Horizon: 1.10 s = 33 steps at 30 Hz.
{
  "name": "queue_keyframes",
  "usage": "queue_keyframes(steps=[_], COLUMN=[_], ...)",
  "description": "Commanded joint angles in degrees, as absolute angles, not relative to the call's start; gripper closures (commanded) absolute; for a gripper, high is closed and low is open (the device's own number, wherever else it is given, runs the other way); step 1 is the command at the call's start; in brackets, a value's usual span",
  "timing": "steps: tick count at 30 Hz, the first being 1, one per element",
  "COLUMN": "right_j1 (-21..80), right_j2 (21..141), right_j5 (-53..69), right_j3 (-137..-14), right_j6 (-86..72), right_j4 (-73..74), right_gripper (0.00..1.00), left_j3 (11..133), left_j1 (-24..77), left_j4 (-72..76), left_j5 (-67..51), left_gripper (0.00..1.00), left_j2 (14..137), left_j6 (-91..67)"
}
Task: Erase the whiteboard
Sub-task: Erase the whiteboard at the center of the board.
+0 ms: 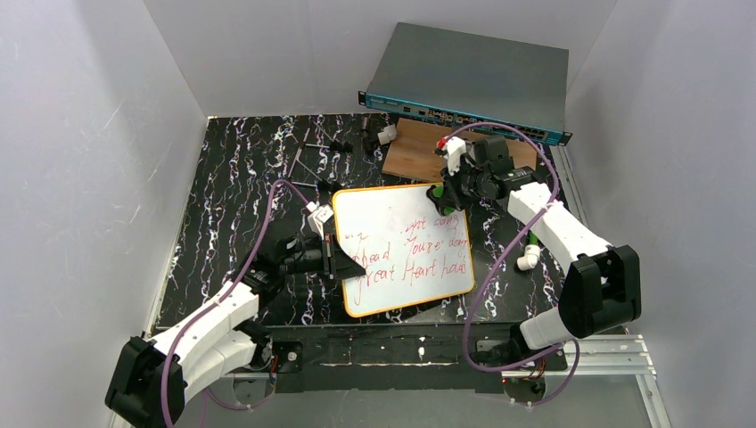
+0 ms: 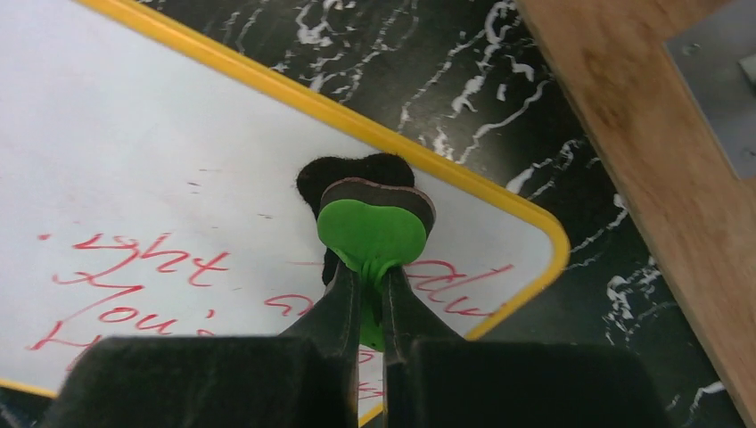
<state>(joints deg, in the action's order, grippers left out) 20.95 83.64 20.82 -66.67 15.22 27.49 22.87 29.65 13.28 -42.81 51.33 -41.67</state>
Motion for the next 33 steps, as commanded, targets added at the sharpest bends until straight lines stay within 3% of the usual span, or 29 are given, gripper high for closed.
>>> queue_keyframes(steps=[1,14,27,33], right_j1=[19.6,25.1,19.3,19.5], right_j2=[84.1,84.1,82.2,82.4], right_j5=[12.8,40.3,18.7,22.8], right_j3=[-64.5,-63.7,-62.2,-61.8], right_j6=[15.7,19.2,17.5,18.9], right_j4=[24.0,29.1,23.9,25.6], right_gripper=[0.99,0.99,0.99,0.99], left_j3=[26.9,27.1,27.1,27.2], left_j1=[31.1,31.2,31.2,31.2], left_j4=[25.2,25.6,25.4,25.7], left_j5=[-51.3,-51.2,-51.6,-51.7], left_gripper=[1.00,1.00,1.00,1.00], left_j2=[49.3,49.8,49.9,49.9], left_j6=[-37.1,-37.3,-36.9,-37.0])
